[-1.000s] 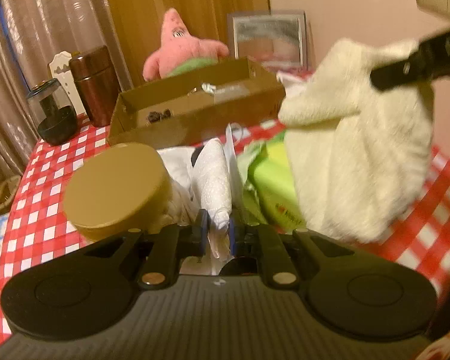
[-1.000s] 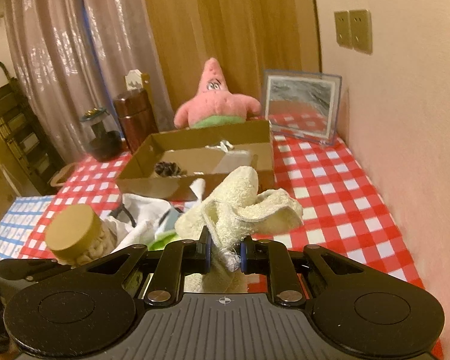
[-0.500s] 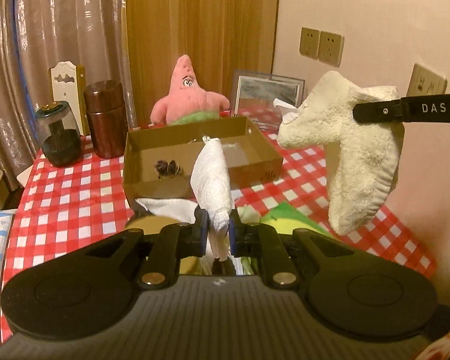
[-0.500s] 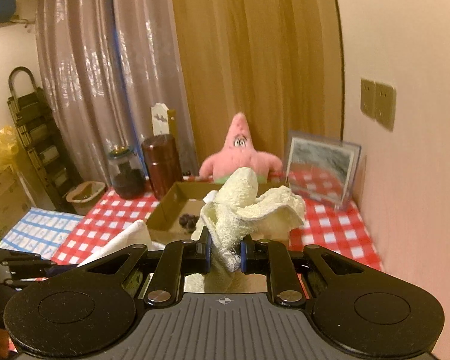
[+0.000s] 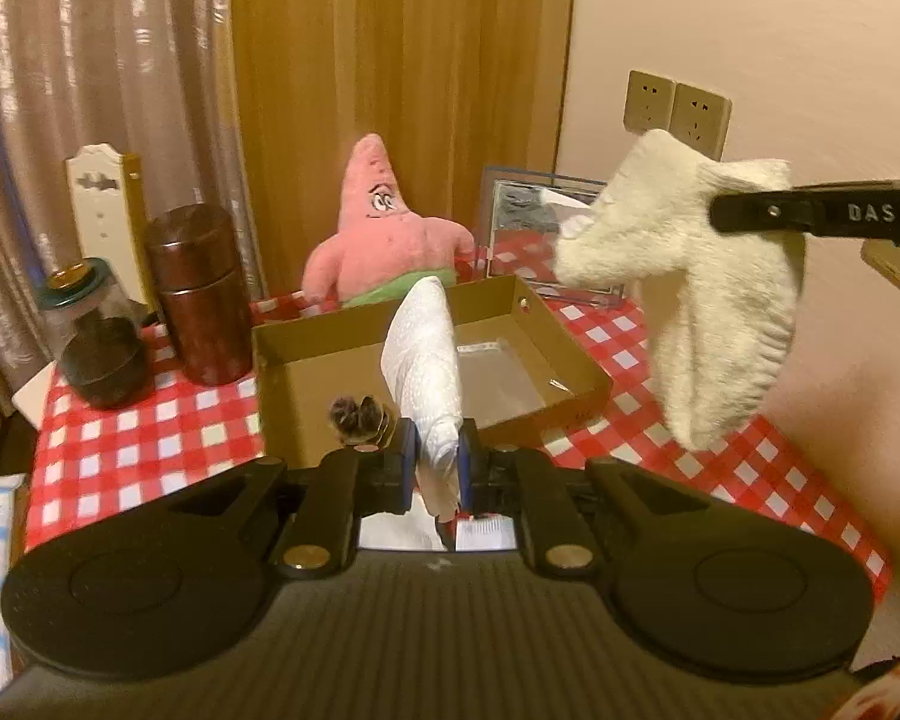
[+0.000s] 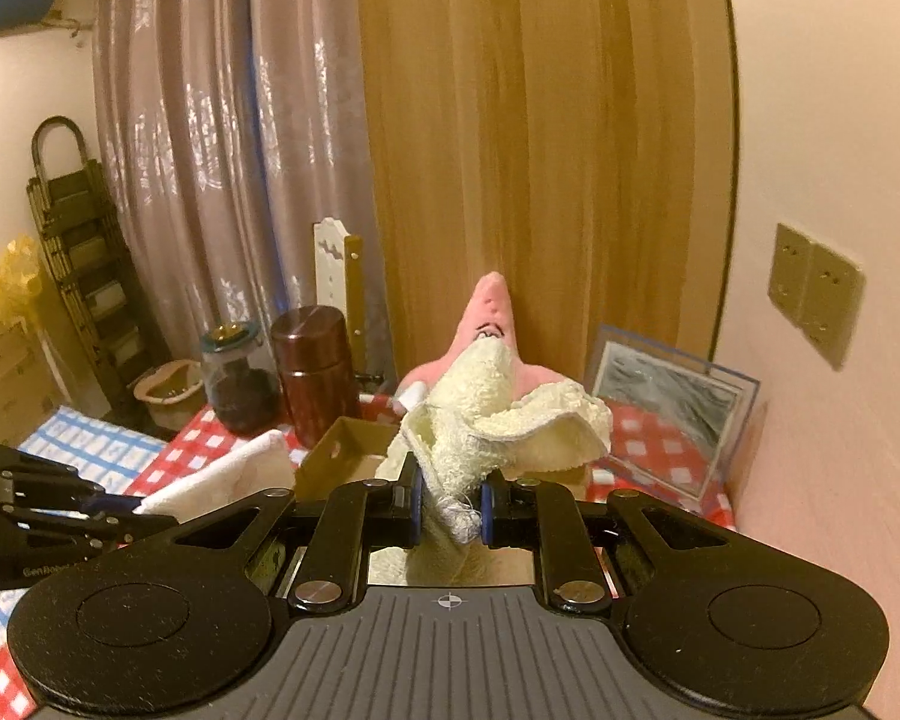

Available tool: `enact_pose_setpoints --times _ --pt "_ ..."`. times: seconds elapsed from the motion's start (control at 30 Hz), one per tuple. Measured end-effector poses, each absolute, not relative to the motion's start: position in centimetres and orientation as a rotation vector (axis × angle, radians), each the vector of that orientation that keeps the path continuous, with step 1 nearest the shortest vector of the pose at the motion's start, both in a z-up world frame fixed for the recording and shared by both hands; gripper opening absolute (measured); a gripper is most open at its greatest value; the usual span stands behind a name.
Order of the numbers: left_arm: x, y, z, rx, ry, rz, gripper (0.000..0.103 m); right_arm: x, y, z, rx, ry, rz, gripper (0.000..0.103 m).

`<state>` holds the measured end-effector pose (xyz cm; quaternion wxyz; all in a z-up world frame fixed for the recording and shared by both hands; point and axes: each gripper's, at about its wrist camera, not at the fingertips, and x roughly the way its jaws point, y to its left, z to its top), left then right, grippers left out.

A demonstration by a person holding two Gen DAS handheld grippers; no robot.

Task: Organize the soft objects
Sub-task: 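Carry both cloths into the cardboard box and open both tools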

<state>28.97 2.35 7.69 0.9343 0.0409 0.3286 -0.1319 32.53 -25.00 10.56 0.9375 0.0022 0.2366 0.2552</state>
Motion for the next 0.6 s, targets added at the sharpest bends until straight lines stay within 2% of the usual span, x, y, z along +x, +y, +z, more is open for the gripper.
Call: enact_pose_setpoints --times 0.6 --pt "44.4 4.3 1.4 0.08 0.756 -0.285 0.012 46.9 -21.6 4.6 0.082 0.519 0.494 0.018"
